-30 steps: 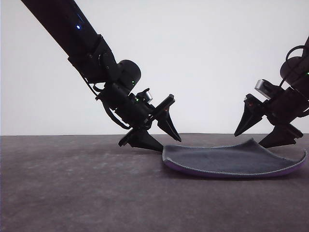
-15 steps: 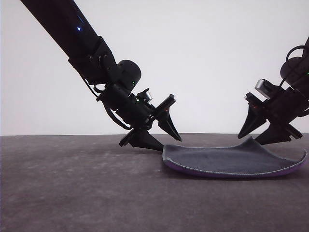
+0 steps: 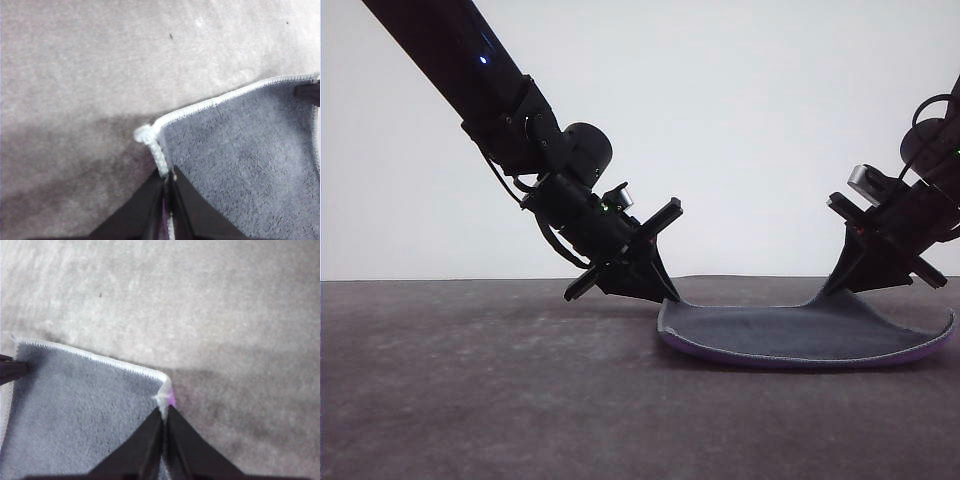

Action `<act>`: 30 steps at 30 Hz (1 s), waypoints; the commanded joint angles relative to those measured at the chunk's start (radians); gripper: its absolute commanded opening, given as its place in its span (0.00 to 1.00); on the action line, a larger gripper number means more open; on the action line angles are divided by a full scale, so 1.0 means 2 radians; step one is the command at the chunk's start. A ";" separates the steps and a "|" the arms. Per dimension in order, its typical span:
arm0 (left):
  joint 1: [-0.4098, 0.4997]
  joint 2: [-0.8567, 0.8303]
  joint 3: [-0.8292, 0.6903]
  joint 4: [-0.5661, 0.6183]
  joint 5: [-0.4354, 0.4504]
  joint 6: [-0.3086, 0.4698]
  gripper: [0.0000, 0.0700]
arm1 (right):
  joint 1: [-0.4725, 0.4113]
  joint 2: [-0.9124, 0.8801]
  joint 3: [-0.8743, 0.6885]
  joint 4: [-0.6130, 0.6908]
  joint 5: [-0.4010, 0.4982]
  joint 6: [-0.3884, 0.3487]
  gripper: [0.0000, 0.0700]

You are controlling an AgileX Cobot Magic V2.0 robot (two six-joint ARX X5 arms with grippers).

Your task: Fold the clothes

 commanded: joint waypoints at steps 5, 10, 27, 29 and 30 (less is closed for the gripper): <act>0.007 0.018 0.016 0.003 0.033 0.004 0.01 | -0.011 0.015 0.011 -0.005 -0.043 0.002 0.01; 0.018 0.018 0.029 -0.021 0.077 -0.001 0.01 | -0.026 0.015 0.011 -0.037 -0.089 0.000 0.01; 0.015 0.018 0.126 -0.264 0.127 0.107 0.02 | -0.046 0.015 0.011 -0.191 -0.198 -0.057 0.01; 0.015 0.018 0.128 -0.284 0.127 0.119 0.02 | -0.046 0.015 0.011 -0.210 -0.198 -0.070 0.01; 0.015 0.018 0.128 -0.293 0.127 0.123 0.02 | -0.047 0.015 0.011 -0.221 -0.198 -0.076 0.01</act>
